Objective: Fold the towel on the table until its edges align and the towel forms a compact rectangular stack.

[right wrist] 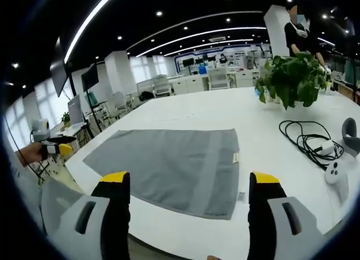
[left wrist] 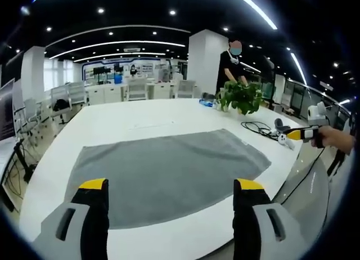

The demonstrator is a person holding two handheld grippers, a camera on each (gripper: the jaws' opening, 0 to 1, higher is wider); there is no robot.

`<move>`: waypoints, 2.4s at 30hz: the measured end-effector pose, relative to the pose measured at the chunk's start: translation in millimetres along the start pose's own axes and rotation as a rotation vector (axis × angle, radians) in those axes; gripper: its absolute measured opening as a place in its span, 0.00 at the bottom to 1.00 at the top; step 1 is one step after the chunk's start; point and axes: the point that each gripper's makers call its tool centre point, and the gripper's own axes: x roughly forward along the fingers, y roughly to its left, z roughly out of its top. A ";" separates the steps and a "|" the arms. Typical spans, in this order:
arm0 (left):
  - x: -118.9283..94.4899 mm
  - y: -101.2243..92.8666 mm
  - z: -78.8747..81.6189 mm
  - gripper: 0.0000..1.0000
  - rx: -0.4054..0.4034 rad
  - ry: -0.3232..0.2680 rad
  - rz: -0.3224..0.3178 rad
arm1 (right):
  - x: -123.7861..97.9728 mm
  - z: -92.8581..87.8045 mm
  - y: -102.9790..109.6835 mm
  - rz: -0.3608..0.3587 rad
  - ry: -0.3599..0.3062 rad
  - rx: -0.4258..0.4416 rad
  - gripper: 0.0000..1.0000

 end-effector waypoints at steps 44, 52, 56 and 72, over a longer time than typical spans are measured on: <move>73.9 -133.7 15.0 0.92 0.213 0.075 -0.300 | 7.4 64.5 -64.7 -0.088 -0.065 -0.103 0.82; 90.7 -185.5 7.7 0.87 0.307 0.101 -0.406 | 20.6 78.2 -84.0 -0.121 -0.083 -0.105 0.78; 100.6 -211.5 9.3 0.87 0.326 0.089 -0.458 | 27.0 84.6 -88.6 -0.106 -0.086 -0.103 0.77; 140.9 -271.8 8.5 0.83 0.429 0.090 -0.536 | 45.5 129.5 -113.8 -0.029 -0.117 -0.160 0.76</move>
